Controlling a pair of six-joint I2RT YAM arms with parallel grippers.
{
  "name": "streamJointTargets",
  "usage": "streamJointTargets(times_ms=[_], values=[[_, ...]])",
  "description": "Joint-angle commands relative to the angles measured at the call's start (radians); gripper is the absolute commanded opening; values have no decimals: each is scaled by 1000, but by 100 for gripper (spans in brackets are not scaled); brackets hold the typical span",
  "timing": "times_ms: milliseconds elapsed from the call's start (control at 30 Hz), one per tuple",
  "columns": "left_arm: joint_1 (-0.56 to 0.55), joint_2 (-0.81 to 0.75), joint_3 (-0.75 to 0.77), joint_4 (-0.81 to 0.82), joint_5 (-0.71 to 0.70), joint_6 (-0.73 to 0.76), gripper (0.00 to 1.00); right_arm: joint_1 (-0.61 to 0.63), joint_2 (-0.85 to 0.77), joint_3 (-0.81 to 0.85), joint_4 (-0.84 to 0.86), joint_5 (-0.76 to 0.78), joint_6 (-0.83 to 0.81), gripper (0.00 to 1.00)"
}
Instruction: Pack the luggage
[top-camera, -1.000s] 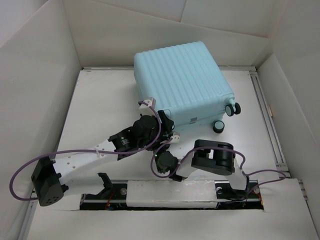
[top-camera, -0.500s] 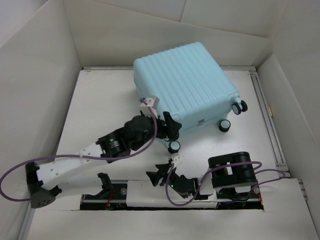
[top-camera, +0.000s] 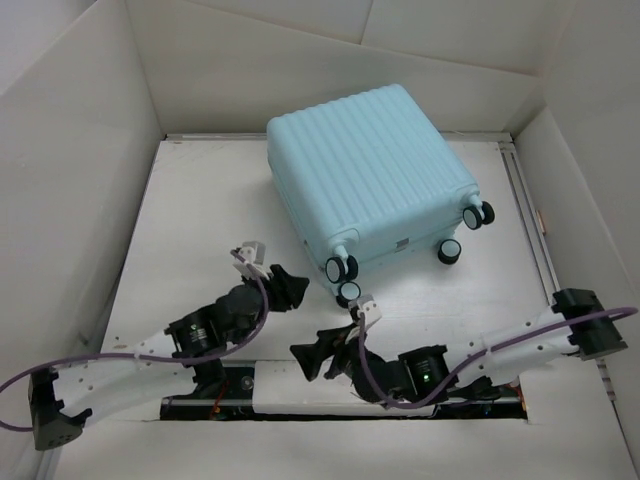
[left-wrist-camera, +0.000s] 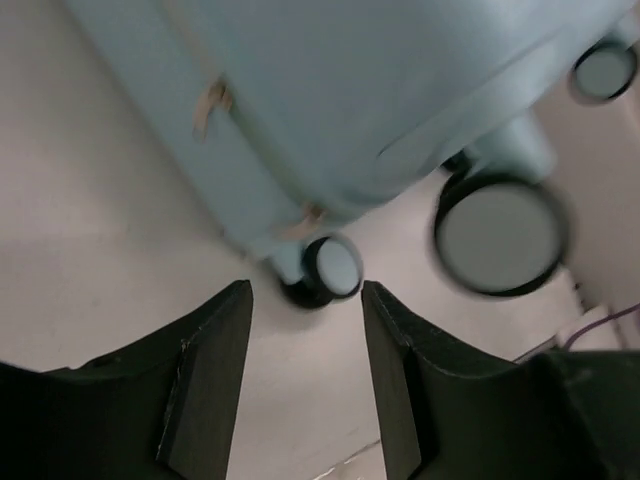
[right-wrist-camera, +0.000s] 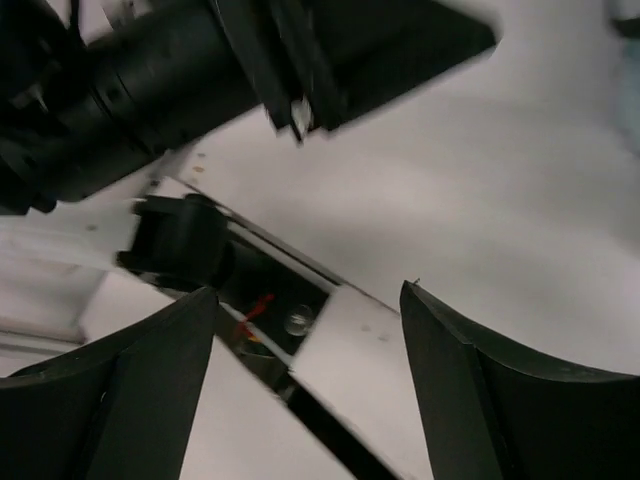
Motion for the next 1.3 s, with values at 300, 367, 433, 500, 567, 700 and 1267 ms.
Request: streamJointTargets(times_ms=[300,367,433,500,567,700,1267], values=[[0,140,-223,340,164,-56,42,0,-177,250,-1023,220,299,85],[0,238,-176,371,150,-22,42,-38,-177,285,-1061,230,250,87],[0,298,-121,371,124,-13,42,-96,-177,317,-1036,203,178,89],[0,369,-90,380,84,11,44,-199,-188,317,-977,133,34,90],[0,419,-49,380,72,24,44,-264,-199,317,-846,70,-140,91],[0,452,-15,382,35,24,46,-429,-210,317,-681,-142,-329,93],[0,507,-29,342,-22,13,52,-581,-36,386,-629,-371,-451,91]])
